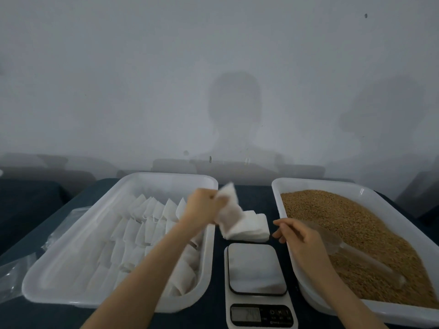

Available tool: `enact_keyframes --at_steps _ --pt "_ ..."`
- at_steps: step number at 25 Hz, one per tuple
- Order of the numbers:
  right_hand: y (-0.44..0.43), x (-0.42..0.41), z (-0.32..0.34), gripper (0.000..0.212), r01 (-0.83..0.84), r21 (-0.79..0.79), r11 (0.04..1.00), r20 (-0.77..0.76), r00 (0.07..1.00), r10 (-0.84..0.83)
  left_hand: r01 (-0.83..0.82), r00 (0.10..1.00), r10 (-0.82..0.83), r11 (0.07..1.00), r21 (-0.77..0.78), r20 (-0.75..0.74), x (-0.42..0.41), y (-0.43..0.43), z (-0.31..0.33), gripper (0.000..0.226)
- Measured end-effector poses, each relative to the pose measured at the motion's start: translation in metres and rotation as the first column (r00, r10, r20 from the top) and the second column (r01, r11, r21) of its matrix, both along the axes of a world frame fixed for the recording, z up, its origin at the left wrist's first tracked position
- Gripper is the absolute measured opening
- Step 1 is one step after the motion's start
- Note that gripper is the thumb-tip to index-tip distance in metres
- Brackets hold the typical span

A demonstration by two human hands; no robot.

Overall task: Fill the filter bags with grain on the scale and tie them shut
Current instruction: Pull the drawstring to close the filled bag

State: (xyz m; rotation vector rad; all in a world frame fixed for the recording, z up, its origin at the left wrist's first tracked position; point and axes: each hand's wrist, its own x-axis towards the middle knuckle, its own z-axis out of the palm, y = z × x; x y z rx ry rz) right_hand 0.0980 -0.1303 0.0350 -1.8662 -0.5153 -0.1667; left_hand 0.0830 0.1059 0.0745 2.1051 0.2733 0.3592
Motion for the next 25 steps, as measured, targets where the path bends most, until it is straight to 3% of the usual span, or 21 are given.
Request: enact_keyframes --at_steps 3,5,10,14,15,17,21,23,25 --pt "0.002 0.001 -0.002 0.02 0.014 0.012 1.0 -0.017 1.0 -0.014 -0.309 0.947 0.315 0.946 -0.096 0.056 0.019 0.047 0.016 0.037" --pt "0.001 0.003 -0.002 0.022 0.028 0.022 0.999 -0.02 0.999 -0.028 -0.397 0.915 0.403 0.906 -0.144 0.012 0.036 0.067 0.006 0.037" --pt "0.001 0.007 -0.007 0.022 0.034 0.023 0.999 -0.019 0.999 -0.033 -0.404 0.889 0.351 0.903 -0.144 -0.295 0.068 0.082 -0.057 0.029" --pt "0.002 0.008 -0.008 0.024 0.038 0.025 0.999 -0.007 0.999 -0.038 -0.338 0.9 0.242 0.912 -0.232 -0.362 0.075 0.081 -0.072 0.031" --pt "0.002 0.009 -0.008 0.025 0.038 0.024 0.999 0.001 0.999 -0.038 -0.343 0.893 0.266 0.925 -0.165 -0.363 0.075 0.083 -0.071 0.033" --pt "0.002 0.008 -0.007 0.026 0.033 0.026 0.999 0.009 0.999 -0.033 -0.325 0.864 0.35 0.937 0.131 -0.361 0.072 0.089 -0.066 0.036" --pt "0.001 0.007 -0.006 0.027 0.05 0.04 0.998 0.019 0.999 -0.05 -0.273 0.879 0.439 0.784 0.557 -0.187 0.061 0.083 -0.036 0.046" --pt "0.0 0.008 -0.006 0.027 0.084 0.049 0.995 0.025 0.996 -0.086 -0.238 0.94 0.342 0.691 0.683 -0.018 0.063 0.059 -0.013 0.038" --pt "-0.002 0.009 -0.007 0.025 0.133 0.073 0.988 0.017 0.991 -0.135 -0.098 0.993 0.113 0.61 0.786 0.036 0.068 0.021 0.004 0.025"
